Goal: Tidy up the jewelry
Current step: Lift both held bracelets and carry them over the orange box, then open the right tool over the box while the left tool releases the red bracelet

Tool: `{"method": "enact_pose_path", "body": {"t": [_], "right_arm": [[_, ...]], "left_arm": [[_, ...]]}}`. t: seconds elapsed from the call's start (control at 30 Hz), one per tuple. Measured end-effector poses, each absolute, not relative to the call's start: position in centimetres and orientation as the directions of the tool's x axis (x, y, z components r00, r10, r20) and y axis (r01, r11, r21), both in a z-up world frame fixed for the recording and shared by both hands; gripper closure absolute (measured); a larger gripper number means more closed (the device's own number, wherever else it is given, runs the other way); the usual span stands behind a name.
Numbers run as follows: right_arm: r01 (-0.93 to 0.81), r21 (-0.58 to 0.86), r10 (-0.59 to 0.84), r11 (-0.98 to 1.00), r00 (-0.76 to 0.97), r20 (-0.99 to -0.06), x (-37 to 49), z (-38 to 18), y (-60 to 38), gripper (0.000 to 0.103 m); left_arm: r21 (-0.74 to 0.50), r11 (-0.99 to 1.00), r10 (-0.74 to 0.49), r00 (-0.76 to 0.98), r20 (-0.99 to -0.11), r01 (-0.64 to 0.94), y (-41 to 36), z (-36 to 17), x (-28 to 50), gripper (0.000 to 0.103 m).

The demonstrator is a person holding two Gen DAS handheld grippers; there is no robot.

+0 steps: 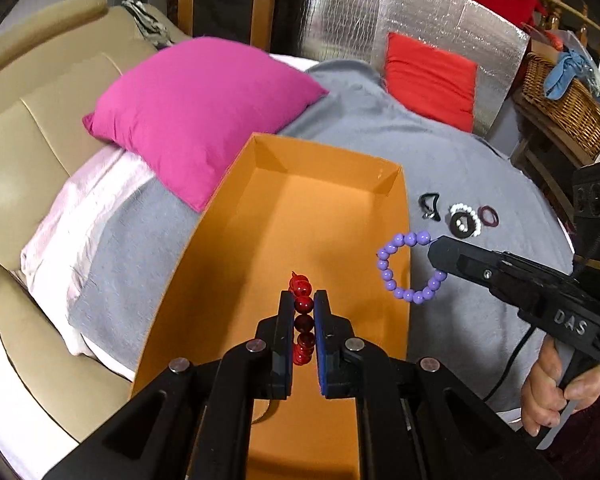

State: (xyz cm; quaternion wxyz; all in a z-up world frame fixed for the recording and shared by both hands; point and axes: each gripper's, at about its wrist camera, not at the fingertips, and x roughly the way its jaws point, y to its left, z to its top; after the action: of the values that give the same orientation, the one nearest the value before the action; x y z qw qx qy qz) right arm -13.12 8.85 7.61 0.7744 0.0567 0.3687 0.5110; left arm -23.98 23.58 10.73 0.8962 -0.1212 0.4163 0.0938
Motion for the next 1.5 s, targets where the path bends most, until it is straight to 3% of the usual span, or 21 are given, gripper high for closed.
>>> {"method": "enact_pose_path", "body": {"t": [0.67,1.3,1.4,1.5], "right_arm": [[-0.752,0.381,0.767,0.538,0.248,-0.592,-13.3,5.5,11.8,0.092],[-0.615,0.485,0.761,0.622,0.328,-0.560,-9.3,6.0,7.3,0.089],[-0.588,0.483,0.739,0.649,0.337,-0.583,-8.8,5.9,6.3,0.089],[-0.569,0.478,0.723,0.670,0.351,-0.596,-8.3,6.1,5.4,0.089]], "left_arm": [[-0.105,0.956,0.062,0.535,-0.843,-0.276,23.3,7.4,-20.6,0.093],[-0.067,0.953,0.111,0.545,-0.831,-0.296,22.5,9.2,-20.3,0.092],[-0.066,0.962,0.099,0.564,-0.820,-0.265,20.9,10.1,-20.1,0.090],[-0.062,0.968,0.094,0.584,-0.806,-0.241,19.3,10.9,-20.0,0.074]]}}
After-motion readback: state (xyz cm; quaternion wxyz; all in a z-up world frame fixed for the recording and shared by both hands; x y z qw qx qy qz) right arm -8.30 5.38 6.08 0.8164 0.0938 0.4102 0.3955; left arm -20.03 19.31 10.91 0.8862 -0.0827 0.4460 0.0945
